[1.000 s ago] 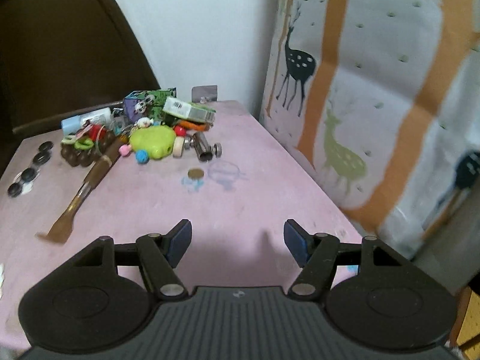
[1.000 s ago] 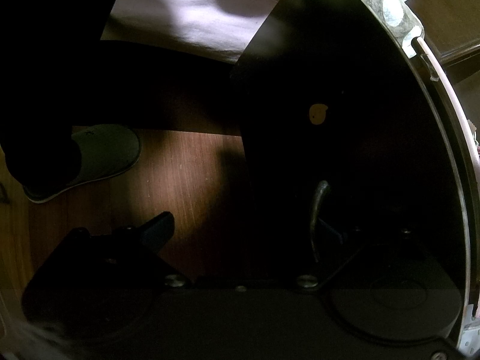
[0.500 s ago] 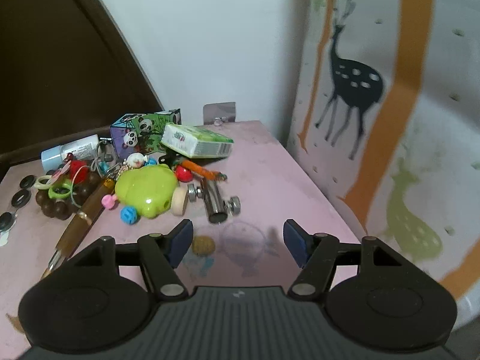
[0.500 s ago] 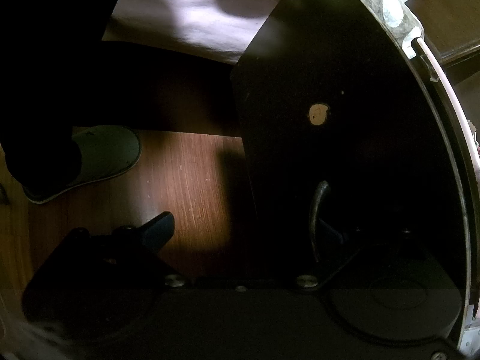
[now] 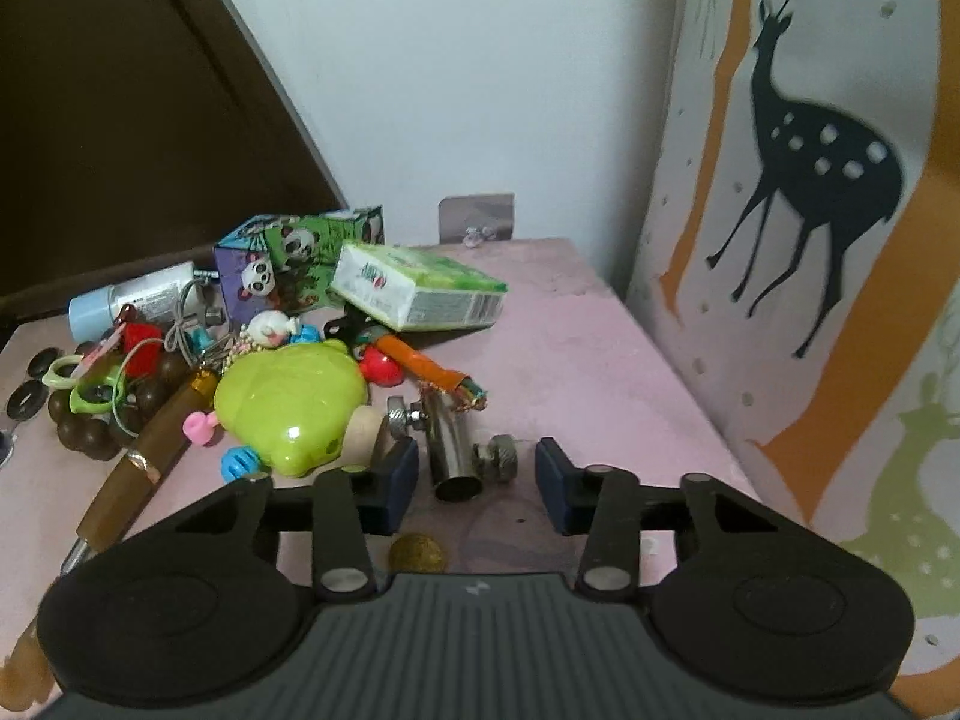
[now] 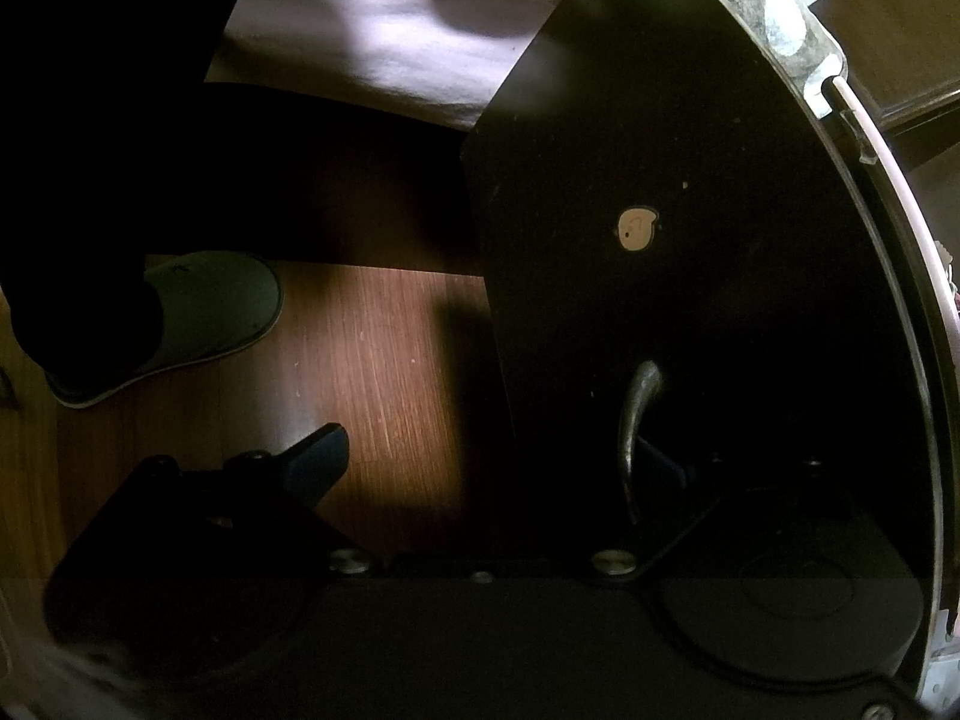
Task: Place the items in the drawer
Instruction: 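Grasp the silver metal cylinder with the left tool and lift it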
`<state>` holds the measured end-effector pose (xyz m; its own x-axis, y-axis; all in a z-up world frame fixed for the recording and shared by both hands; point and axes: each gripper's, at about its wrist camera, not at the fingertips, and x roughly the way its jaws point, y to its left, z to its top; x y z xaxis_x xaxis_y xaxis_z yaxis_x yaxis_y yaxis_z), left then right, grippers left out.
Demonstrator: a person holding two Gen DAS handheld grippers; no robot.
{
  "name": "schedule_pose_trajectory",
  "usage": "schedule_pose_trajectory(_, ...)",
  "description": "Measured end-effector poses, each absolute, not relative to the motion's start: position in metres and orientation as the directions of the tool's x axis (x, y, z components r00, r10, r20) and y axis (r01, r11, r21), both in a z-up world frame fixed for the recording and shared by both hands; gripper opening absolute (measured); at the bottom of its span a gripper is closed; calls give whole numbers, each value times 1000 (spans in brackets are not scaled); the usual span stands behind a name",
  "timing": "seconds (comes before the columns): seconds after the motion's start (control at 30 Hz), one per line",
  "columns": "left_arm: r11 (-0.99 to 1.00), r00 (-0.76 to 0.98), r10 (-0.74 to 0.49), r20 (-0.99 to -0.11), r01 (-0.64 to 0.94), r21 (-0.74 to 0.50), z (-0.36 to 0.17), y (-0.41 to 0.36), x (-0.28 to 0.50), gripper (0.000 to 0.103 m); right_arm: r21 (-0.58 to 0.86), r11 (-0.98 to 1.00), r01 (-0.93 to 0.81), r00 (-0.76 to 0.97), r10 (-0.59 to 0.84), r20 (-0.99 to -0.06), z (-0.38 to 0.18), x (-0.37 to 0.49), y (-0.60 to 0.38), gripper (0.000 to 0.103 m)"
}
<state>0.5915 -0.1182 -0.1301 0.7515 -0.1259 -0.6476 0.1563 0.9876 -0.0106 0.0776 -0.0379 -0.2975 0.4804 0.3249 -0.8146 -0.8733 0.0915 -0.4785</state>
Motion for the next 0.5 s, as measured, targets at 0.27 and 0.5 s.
schedule_pose_trajectory(0.27, 977, 749, -126, -651, 207, 49, -127, -118, 581, 30, -479, 87, -873, 479, 327, -815, -298, 78, -38, 100)
schedule_pose_trajectory(0.5, 964, 744, -129, -655, 249, 93, -118, -117, 552, 29, -481, 83, -873, 480, 324, -815, -298, 78, -37, 100)
